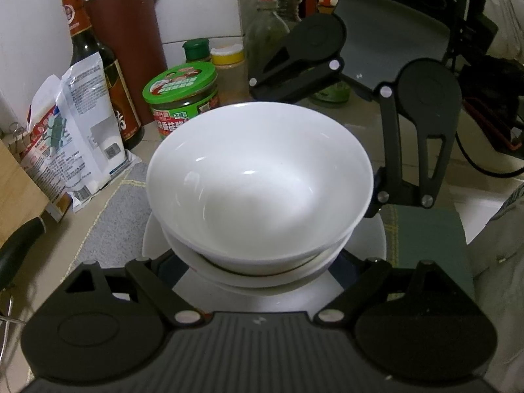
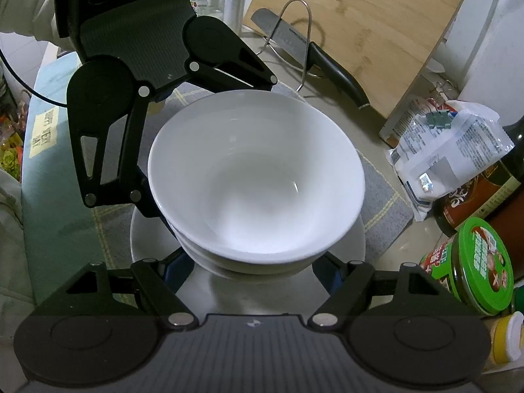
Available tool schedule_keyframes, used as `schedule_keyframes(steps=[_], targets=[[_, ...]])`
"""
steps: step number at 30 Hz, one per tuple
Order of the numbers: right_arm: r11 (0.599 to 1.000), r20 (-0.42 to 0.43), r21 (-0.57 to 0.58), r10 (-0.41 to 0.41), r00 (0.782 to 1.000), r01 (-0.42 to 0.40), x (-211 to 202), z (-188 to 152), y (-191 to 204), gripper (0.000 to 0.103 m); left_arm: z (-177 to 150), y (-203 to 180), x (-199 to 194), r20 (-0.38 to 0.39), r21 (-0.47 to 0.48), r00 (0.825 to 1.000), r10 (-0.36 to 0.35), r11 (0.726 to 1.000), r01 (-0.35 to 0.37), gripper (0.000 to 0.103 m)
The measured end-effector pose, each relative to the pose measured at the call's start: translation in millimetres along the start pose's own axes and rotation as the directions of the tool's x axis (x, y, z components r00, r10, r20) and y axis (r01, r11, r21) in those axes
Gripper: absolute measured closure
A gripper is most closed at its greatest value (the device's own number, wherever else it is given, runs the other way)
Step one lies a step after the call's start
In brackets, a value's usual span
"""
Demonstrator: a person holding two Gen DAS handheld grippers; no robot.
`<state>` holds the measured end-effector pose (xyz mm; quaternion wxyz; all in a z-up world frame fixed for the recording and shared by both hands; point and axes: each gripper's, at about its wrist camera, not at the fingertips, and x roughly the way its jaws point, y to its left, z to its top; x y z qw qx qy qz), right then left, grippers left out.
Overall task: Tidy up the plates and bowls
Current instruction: 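Lift the bowl stack and lower it onto the fruit-decal plate stack with both grippers, then open both grippers and pull them away from the bowls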
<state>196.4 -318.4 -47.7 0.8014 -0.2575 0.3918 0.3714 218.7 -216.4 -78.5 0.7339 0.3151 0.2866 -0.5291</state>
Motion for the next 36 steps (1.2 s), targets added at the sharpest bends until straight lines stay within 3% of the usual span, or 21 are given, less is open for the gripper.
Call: schedule_keyframes(steps=[5,8,12,19,22,26,29,32,36], targets=[[1.000,0.004,-0.006,-0.007,1.000,0.007,0.3,0.3,2.3,0.020,-1.5,2.5,0.4,0.004,-0.018,1.000,-0.003,1.000,0.003,0.013],[1.000,0.007,0.013,0.014,1.000,-0.014,0.9,1.9,2.8,0.009,-3.6,3.1,-0.4,0.014,-0.030,1.000,0.000,1.000,0.000,0.009],[1.000,0.003,0.001,0.009,1.000,-0.009,1.5,0.7,6.7,0.005,-8.2,-3.9,-5.1,0.017,-0.008,0.999,0.031,0.999,-0.031,0.008],[1.000,0.019,0.012,-0.010,1.000,0.009,-6.3,-1.9,6.8,0.000,-25.0,-9.7,-33.5,0.065,-0.134,0.984,0.165,0.979,-0.155,0.006],[1.000,0.026,0.017,-0.022,0.999,0.022,-14.7,-2.4,10.7,0.000,-31.0,-19.3,-53.8,0.105,-0.177,0.957,0.271,0.952,-0.250,0.001],[0.996,0.023,0.017,-0.092,0.995,0.092,-32.7,0.9,29.4,0.000,-38.6,-27.7,-81.4,0.159,-0.263,0.921,0.355,0.914,-0.307,0.001],[0.988,0.045,0.003,-0.156,0.987,0.156,-55.0,9.1,51.3,0.000,-43.7,-39.2,-102.3,0.218,-0.324,0.868,0.446,0.872,-0.367,0.001],[0.963,0.079,0.056,-0.267,0.960,0.263,-77.1,24.1,68.6,0.000,-50.8,-51.2,-121.3,0.277,-0.360,0.811,0.515,0.839,-0.409,0.001],[0.883,0.111,0.304,-0.407,0.907,0.359,-103.1,53.6,75.7,0.000,-60.4,-63.8,-143.4,0.270,-0.436,0.779,0.566,0.793,-0.425,0.001]])
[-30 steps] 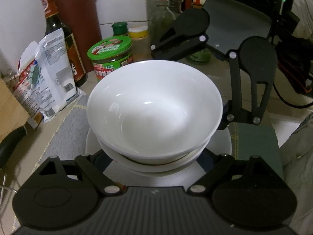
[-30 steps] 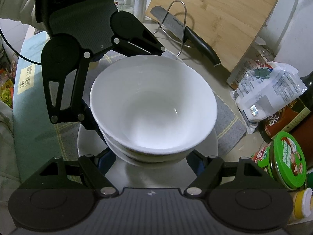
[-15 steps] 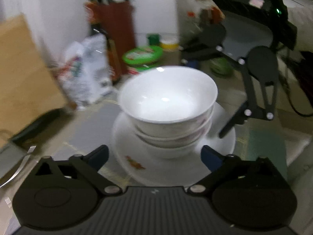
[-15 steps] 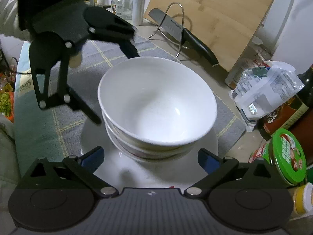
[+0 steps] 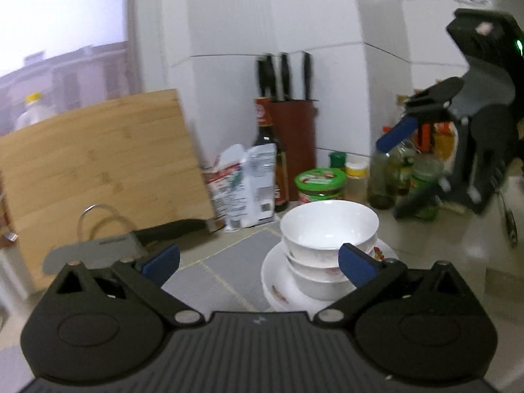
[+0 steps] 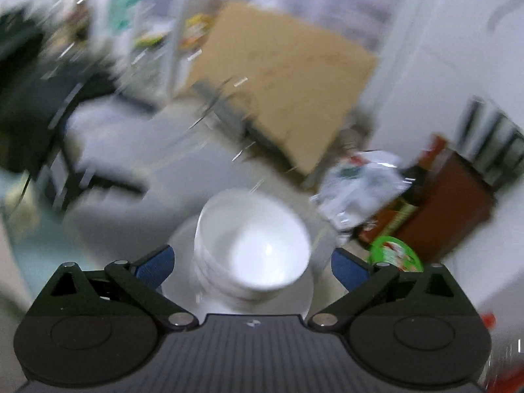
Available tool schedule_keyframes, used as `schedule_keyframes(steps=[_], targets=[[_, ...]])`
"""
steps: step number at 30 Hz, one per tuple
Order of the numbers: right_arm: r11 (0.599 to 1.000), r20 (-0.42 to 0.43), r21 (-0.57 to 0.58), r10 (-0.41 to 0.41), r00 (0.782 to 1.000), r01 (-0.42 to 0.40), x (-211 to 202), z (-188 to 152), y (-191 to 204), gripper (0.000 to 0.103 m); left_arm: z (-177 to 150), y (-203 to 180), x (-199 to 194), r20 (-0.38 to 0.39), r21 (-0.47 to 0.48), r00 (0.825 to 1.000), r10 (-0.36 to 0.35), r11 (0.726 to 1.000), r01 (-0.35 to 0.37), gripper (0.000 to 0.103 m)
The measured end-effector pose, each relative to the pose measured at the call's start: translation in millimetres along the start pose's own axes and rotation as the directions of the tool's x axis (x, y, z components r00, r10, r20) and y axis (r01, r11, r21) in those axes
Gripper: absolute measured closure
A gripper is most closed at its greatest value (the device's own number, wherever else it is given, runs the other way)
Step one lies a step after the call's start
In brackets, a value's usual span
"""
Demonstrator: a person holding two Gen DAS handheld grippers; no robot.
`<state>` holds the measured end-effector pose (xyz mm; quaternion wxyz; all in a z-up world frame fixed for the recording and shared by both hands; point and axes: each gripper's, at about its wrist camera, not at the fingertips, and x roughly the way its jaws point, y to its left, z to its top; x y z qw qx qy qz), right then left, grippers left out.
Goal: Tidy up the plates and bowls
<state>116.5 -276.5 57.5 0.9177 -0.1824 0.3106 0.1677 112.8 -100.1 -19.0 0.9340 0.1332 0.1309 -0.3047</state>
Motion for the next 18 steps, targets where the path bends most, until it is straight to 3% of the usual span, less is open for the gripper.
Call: schedule_keyframes(steps=[3,5,7,10,14,18], targets=[[0.977,0.014,0.170,-0.129,0.992,0.125,-4.5,15.5,13.8,0.000,0.4,3.4,-17.8,-0.031,-0.082,0.999,0.019,0.996,-0.022,0.001],[0.953,-0.035,0.226,-0.199,0.979,0.202,1.5,22.5,28.1,0.000,-0.2,4.8,-29.8,-0.050,-0.114,0.999,0.019,0.993,-0.025,0.001],[0.919,-0.090,0.285,-0.259,0.962,0.274,5.8,23.2,42.7,0.000,0.5,2.3,-39.7,-0.092,-0.104,0.993,0.068,0.992,-0.077,0.001],[0.868,-0.171,0.393,-0.256,0.952,0.304,11.1,16.3,60.0,0.000,0.1,3.6,-52.7,-0.128,-0.119,0.982,0.140,0.981,-0.155,0.001],[0.796,-0.240,0.439,-0.344,0.908,0.418,1.6,-3.3,88.1,0.000,-3.4,12.7,-68.7,-0.187,-0.191,0.969,0.161,0.962,-0.196,0.001],[0.743,-0.261,0.537,-0.304,0.916,0.400,-13.9,-24.8,109.5,0.000,-5.9,13.3,-78.8,-0.225,-0.214,0.959,0.173,0.951,-0.222,0.001]])
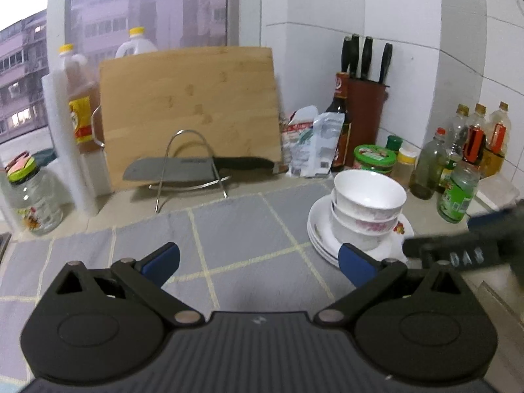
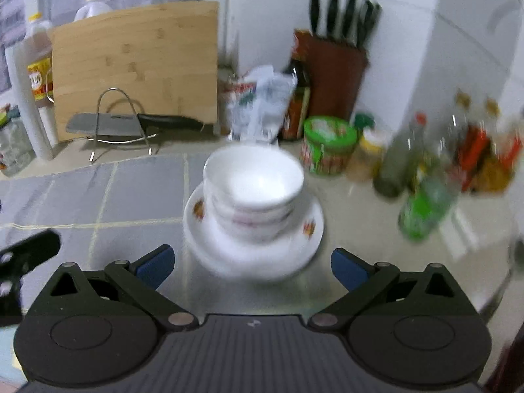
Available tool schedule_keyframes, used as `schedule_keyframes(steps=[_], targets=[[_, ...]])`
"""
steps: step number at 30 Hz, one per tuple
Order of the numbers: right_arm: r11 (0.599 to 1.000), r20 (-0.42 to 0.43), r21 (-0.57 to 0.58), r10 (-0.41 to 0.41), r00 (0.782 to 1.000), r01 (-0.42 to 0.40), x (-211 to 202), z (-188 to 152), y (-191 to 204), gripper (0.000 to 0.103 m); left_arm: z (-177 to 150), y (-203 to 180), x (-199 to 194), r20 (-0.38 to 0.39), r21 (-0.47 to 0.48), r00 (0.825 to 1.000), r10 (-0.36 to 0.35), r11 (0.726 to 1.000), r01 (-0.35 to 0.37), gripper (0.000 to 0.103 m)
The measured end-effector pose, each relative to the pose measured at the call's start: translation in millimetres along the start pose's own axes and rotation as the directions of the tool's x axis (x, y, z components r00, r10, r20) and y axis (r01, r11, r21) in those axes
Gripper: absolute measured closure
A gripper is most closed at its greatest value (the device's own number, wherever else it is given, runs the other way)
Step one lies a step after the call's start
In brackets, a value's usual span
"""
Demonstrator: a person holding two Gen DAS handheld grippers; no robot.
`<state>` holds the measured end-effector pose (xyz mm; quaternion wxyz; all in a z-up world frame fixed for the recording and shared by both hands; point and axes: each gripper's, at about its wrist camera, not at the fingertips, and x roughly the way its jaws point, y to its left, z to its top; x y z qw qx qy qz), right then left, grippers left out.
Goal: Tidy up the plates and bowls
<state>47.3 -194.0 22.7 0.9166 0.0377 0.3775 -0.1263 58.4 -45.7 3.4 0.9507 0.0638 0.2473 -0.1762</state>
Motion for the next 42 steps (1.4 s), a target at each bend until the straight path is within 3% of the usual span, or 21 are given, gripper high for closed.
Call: schedule_keyframes(steps=[9,42], targets=[[0.998,0.044,0.057,-0.007,0.999,0.005,-35.4,-22.2,-0.6,0.000,-2.7,-13.0,-13.6,-0.040,0.013,0.999,-0.007,1.000,0.008,0.001],[0.997,0.053,0.073,-0.020,0.998,0.016,-36.1,-18.5,-4.3,0.000,2.6,-17.5,-12.8,-0.041,-0.015,0.999,-0.020,1.000,0.020,0.001]])
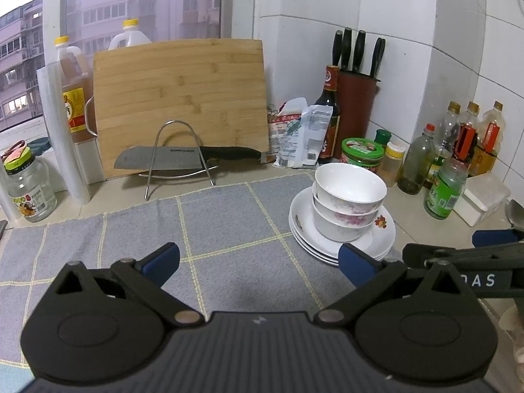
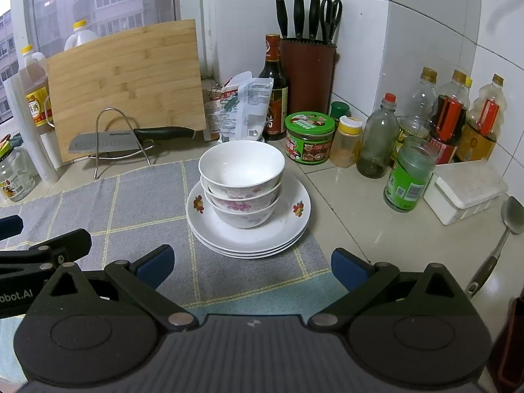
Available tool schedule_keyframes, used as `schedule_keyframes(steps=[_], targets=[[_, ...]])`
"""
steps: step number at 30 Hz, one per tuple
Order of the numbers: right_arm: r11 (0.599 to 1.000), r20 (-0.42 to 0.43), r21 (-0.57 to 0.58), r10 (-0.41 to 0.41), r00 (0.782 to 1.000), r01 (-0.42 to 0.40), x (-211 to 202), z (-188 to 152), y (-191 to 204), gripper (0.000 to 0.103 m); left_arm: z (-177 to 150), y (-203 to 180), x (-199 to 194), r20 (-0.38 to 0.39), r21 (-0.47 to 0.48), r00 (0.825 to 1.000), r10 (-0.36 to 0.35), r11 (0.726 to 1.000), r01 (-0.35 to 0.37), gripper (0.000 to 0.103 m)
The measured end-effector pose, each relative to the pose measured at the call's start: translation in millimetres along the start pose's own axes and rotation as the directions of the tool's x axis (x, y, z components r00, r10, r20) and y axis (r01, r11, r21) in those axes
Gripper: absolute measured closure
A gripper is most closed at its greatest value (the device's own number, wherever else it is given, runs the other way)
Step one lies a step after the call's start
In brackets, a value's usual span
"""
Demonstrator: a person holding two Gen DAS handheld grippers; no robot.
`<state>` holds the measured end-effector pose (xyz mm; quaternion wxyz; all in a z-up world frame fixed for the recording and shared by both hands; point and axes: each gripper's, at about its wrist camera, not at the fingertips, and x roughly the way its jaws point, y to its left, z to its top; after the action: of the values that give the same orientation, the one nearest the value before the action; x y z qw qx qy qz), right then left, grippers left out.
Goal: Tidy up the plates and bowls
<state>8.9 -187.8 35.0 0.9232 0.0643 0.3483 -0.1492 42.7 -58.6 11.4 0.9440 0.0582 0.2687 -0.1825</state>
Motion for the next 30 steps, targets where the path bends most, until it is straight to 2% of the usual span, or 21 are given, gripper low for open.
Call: schedule_keyframes(steps=[30], targets=[[1.000,-0.001,0.003,-0.012,1.000,0.012,-1.0,2.1,-3.3,0.000,1.8,-0.9,1.3,0.002,0.003,1.000,-0.001,1.000,0.001,0.001]])
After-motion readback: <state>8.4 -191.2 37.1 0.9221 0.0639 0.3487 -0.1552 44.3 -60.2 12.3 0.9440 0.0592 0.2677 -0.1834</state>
